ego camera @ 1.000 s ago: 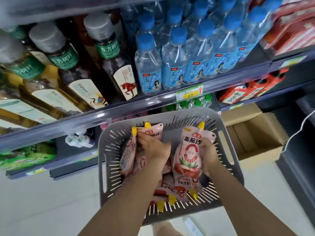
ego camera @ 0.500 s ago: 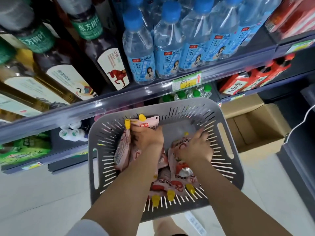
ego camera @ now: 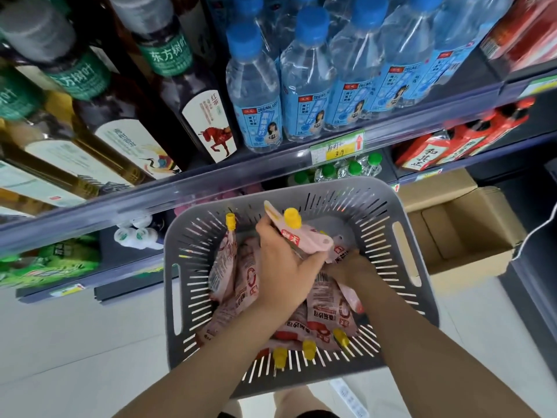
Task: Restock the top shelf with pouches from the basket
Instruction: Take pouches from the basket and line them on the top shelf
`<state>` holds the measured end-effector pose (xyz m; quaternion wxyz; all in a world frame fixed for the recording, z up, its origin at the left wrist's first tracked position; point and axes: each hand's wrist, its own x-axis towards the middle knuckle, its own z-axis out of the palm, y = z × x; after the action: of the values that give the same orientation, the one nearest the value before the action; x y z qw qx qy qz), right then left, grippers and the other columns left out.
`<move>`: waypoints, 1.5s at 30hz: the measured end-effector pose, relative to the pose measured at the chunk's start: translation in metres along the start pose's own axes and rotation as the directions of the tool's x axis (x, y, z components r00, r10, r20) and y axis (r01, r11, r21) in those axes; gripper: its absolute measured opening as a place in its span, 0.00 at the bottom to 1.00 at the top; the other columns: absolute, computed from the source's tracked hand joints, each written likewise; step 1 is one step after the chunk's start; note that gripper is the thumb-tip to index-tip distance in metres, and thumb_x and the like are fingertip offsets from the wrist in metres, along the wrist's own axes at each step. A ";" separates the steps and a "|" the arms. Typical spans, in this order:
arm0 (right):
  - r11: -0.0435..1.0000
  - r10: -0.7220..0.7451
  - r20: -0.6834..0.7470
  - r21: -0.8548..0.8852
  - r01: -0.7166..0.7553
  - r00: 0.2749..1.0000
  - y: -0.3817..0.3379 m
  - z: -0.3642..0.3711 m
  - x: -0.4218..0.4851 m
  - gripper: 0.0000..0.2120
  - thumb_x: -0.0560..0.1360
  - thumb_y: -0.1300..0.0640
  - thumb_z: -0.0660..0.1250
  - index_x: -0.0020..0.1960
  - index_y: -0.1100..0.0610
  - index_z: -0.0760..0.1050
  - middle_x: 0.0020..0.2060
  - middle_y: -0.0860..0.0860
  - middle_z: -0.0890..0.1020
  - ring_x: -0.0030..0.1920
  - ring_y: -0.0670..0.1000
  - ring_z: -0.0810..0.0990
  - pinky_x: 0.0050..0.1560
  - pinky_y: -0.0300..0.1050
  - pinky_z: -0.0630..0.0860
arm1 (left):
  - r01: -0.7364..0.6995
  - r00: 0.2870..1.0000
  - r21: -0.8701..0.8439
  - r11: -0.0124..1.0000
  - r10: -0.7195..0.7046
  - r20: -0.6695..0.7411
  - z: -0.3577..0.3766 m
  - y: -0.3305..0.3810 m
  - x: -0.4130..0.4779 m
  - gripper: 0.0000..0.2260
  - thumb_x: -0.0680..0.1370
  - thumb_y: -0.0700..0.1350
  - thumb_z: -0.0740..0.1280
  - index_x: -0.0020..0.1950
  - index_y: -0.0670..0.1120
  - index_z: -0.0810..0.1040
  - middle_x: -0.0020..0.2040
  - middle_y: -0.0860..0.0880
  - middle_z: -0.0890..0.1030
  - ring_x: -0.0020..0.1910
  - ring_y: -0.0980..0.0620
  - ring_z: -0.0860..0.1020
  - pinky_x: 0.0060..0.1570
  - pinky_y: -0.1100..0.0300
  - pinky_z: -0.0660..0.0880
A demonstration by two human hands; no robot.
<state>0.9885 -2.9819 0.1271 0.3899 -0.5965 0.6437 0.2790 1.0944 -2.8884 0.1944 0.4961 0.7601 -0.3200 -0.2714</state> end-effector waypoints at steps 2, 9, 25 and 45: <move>0.999 -0.010 0.023 -0.050 0.011 1.000 -0.002 -0.002 -0.001 0.43 0.61 0.30 0.62 0.66 0.57 0.72 0.62 0.58 0.77 0.60 0.58 0.77 0.55 0.47 0.76 | -0.110 0.993 -0.083 0.990 0.114 0.043 -0.014 0.018 -0.011 0.37 0.64 0.44 0.78 0.60 0.61 0.57 0.59 0.53 0.71 0.55 0.57 0.75 0.55 0.58 0.75; 0.979 -0.056 -0.002 0.197 0.055 0.998 0.011 -0.004 -0.003 0.51 0.58 0.42 0.80 0.71 0.63 0.61 0.64 0.58 0.74 0.63 0.58 0.74 0.54 0.45 0.73 | 0.041 0.986 0.452 0.891 -0.110 0.127 -0.048 0.015 -0.011 0.35 0.61 0.56 0.78 0.56 0.52 0.58 0.45 0.62 0.69 0.41 0.64 0.72 0.36 0.65 0.67; 0.961 -0.181 0.024 0.217 0.171 0.983 0.015 -0.009 -0.014 0.39 0.59 0.53 0.82 0.60 0.56 0.61 0.48 0.50 0.76 0.55 0.54 0.76 0.50 0.46 0.72 | -0.058 0.762 0.725 0.686 -0.439 0.476 -0.036 -0.054 0.001 0.49 0.69 0.67 0.67 0.77 0.52 0.41 0.76 0.47 0.51 0.75 0.45 0.50 0.72 0.47 0.52; 0.929 -0.155 -0.442 0.239 0.282 0.884 -0.035 -0.042 -0.101 0.53 0.65 0.37 0.71 0.73 0.66 0.48 0.64 0.61 0.72 0.64 0.63 0.72 0.61 0.55 0.73 | -0.041 0.923 0.472 0.881 -0.148 0.356 -0.089 0.033 0.004 0.47 0.61 0.53 0.74 0.73 0.69 0.51 0.59 0.50 0.62 0.63 0.46 0.66 0.62 0.52 0.70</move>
<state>1.0147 -2.9656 0.2379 0.3580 -0.6462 0.6740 -0.0001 1.1553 -2.8499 0.2563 0.2169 0.7988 -0.4449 -0.3420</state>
